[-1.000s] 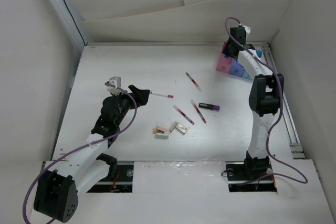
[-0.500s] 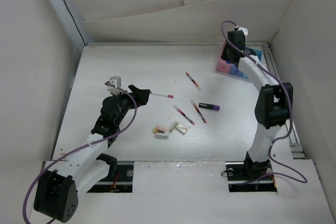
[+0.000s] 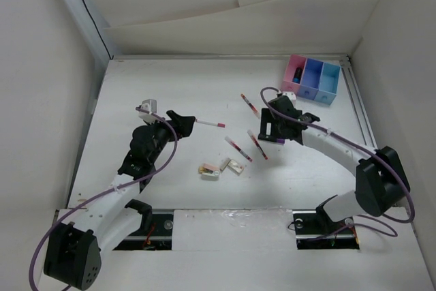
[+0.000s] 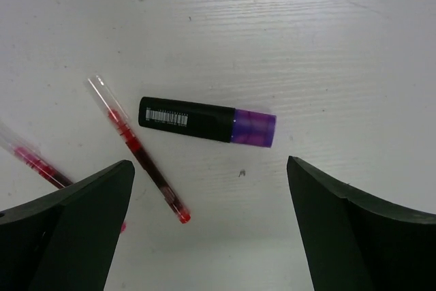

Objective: Sort the stationery into containers
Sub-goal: Grab a piece of stationery with the right arm

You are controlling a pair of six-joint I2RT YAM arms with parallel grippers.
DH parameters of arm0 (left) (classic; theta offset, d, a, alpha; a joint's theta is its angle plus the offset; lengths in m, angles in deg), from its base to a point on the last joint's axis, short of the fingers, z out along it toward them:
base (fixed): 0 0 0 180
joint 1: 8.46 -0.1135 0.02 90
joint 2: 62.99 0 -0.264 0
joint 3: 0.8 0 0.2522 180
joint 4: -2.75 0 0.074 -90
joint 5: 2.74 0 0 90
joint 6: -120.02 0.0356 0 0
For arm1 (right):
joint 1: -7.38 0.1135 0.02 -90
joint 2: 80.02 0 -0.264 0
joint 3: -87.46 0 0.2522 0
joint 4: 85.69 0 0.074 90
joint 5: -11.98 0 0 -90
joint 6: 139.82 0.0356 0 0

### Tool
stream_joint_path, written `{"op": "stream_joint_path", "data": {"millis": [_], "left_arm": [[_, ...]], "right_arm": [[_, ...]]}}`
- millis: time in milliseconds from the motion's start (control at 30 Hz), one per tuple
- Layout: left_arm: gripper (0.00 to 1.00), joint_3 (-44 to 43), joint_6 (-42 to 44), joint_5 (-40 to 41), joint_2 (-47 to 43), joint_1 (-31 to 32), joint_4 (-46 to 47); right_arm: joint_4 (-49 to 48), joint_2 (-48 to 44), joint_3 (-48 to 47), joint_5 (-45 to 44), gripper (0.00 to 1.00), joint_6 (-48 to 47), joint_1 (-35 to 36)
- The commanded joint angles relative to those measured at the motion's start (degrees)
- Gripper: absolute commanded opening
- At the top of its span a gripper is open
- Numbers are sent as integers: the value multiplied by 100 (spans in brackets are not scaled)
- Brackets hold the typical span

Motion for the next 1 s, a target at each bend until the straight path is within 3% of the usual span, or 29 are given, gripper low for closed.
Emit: {"op": "stream_joint_path", "data": {"millis": [0,333,967], "left_arm": [[78,-261,-23,-4,-287,10,214],[78,-261,82,190,-560,10,47],[78,-261,82,243,-560,10,-6]], "right_arm": [[508,-236,-101,-643,100,582,157],[774,703,-461,-627,100,681,210],[527,2057,-1471,-522,100,-66,-194]]}}
